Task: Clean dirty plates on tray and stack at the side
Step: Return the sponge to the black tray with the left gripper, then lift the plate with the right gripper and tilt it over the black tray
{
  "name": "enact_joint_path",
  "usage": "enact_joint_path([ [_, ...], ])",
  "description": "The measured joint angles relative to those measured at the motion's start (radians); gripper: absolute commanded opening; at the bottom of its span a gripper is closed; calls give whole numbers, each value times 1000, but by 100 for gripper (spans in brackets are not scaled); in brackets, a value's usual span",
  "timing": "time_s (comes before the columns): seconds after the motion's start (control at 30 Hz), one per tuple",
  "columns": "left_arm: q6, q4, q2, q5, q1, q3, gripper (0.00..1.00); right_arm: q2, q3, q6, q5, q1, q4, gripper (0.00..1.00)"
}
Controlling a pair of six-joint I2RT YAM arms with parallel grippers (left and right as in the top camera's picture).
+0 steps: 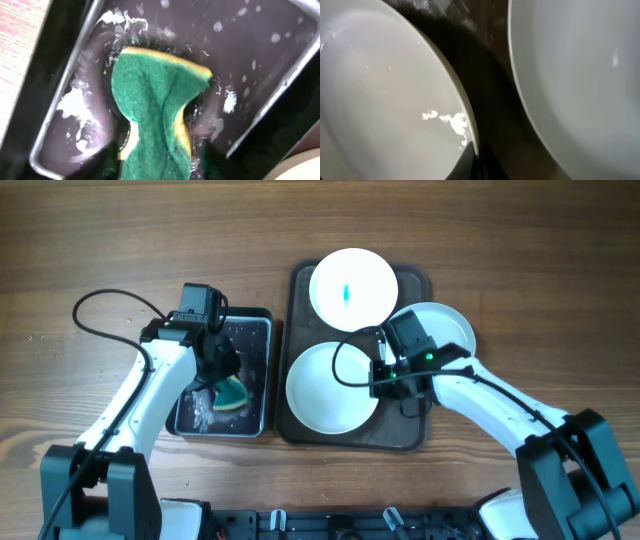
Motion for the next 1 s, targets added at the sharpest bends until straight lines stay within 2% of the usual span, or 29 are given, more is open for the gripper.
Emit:
enact_joint_path([
  [0.13, 1, -73, -24, 5, 0, 53, 76, -3, 98, -41, 3, 0, -143, 4],
  [0.27, 4, -148, -119, 8, 5, 169, 82, -5, 179, -71, 2, 0, -241, 4],
  [0.37, 5, -188, -202, 11, 34, 244, 89, -5, 316, -78, -34, 0, -354, 4],
  [0.47, 2, -223, -291, 19, 100, 294, 96, -5, 444, -78, -73, 11, -397, 4],
  [0.53, 2, -230, -347, 31, 150, 307, 100, -5, 515, -73, -84, 42, -389, 4],
  [0.7, 1, -247, -483, 95, 272, 309, 100, 35, 589, -26, -57, 172, -308, 4],
  [0.83, 1, -266, -537, 115, 291, 309, 100, 188, 593, -12, -5, 237, -156, 4],
  [1.0, 1, -285, -550, 121, 291, 309, 100, 285, 592, -20, 124, 298, -63, 5],
])
